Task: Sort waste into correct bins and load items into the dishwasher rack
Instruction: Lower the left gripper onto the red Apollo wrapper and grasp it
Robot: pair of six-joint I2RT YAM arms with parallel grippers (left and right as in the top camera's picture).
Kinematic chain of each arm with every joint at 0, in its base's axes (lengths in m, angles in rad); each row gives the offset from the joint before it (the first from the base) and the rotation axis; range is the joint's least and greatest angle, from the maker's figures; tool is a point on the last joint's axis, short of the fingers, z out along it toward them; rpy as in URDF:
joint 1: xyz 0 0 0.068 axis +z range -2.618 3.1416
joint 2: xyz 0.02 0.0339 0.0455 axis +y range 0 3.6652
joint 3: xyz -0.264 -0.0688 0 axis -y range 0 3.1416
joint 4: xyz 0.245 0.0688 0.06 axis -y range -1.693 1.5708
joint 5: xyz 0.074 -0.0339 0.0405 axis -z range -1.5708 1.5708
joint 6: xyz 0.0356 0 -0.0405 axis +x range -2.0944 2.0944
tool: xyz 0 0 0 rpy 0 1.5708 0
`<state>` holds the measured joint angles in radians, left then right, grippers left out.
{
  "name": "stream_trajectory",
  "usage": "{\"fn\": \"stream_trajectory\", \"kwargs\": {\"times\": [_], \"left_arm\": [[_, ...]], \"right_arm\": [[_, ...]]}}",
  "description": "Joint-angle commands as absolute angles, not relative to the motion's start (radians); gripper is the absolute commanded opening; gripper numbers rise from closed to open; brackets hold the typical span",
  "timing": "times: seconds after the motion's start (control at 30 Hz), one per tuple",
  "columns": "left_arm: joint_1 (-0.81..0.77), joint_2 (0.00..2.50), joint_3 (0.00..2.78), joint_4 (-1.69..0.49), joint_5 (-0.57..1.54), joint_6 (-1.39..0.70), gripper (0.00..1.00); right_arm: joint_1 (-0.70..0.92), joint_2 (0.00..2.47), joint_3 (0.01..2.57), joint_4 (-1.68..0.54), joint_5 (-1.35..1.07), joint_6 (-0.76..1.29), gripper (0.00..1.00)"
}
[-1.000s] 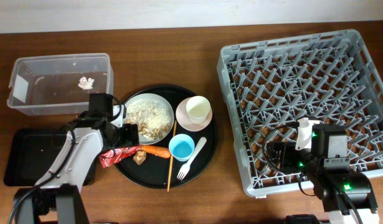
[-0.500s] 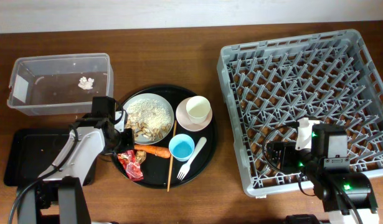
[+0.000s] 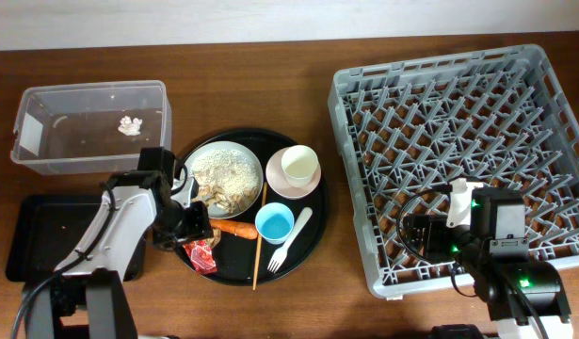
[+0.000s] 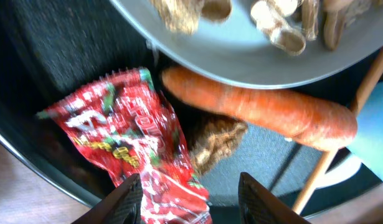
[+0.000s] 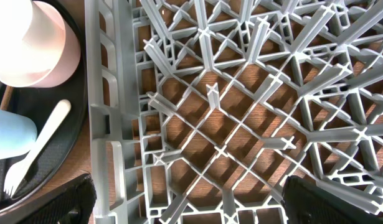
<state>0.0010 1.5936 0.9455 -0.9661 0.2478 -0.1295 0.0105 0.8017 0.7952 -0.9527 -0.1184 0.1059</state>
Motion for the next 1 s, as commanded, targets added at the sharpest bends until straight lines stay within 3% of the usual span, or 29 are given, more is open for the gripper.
{"fn": "stream_trajectory", "kwargs": {"times": [0.0, 0.4, 0.6, 0.9, 0.97], "left_arm": [[-0.002, 1.597, 0.958, -0.974, 0.291, -0.218, 0.49], [-0.042, 1.597, 0.851, -0.894, 0.213, -0.239, 0.49], [-0.046, 1.597, 0.85, -0.895, 0.213, -0.239, 0.31], [-0.046, 1.597, 0.849, -0.902, 0.213, -0.239, 0.3], [-0.046, 1.597, 0.848, -0.902, 0.213, -0.239, 0.25]], "right_arm": [[0.018, 0.8, 0.817, -0.954, -0.121, 0.113, 0.99], [0.018, 0.8, 0.817, -0.954, -0.121, 0.113, 0.99], [0.018, 0.8, 0.817, -0.954, -0.121, 0.113, 0.99], [0.018, 0.8, 0.817, -0.954, -0.121, 0.113, 0.99], [0.018, 0.8, 0.817, -0.954, -0.121, 0.113, 0.99]]}}
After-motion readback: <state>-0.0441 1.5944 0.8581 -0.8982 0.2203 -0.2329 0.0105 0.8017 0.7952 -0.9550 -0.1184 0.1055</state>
